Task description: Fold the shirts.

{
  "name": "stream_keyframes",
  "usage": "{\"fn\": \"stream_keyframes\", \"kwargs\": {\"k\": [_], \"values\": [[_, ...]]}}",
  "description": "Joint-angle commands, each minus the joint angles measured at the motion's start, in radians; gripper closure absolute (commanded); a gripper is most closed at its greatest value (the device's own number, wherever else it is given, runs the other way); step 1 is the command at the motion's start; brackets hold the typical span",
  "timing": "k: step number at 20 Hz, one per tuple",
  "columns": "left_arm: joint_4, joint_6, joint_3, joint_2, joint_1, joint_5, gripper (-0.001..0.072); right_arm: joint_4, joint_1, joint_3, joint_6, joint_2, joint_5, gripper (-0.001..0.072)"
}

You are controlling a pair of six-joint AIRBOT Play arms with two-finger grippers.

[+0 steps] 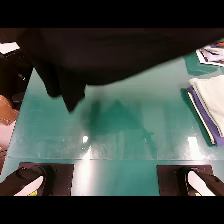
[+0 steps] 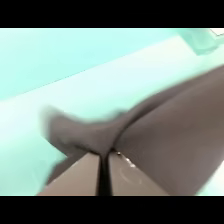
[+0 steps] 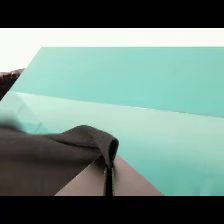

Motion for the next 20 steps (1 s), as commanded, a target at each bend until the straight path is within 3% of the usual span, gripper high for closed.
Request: {"fn": "stream_keyframes", "kwargs": {"k": [1,5,8,13,14,15,16,20], "values": [[0.008,-0.027,-0.061,0.003,0.0,-0.082,0.068,-0.001,-0.024,-0.038,0.05,0.035,0.053,0.0698],[0.014,-0.048,-0.354,-0.047,-0.027,-0.082,0.0681,-0.076,0.072,-0.275,0.076,-0.006,0.072,0.0698],[0.008,-0.047,-0.653,-0.063,-0.126,0.022,0.068,-0.187,0.154,-0.427,0.101,-0.065,0.05,0.0698],[-0.07,-0.047,-0.959,-0.081,-0.235,0.16,0.0677,-0.182,0.176,-0.521,0.102,-0.138,0.039,0.0697],[-0.086,-0.047,-0.967,-0.081,-0.234,0.167,0.0626,-0.182,0.176,-0.521,0.102,-0.14,0.036,0.0697],[-0.094,-0.047,-0.963,-0.08,-0.234,0.169,0.0369,-0.181,0.176,-0.521,0.102,-0.138,0.03,0.0697],[-0.095,-0.047,-0.951,-0.08,-0.234,0.174,0.017,-0.182,0.176,-0.521,0.102,-0.138,0.027,0.0697],[-0.008,-0.04,-0.794,-0.08,-0.149,0.127,0.0166,-0.182,0.176,-0.521,0.102,-0.138,0.028,0.0698]]}}
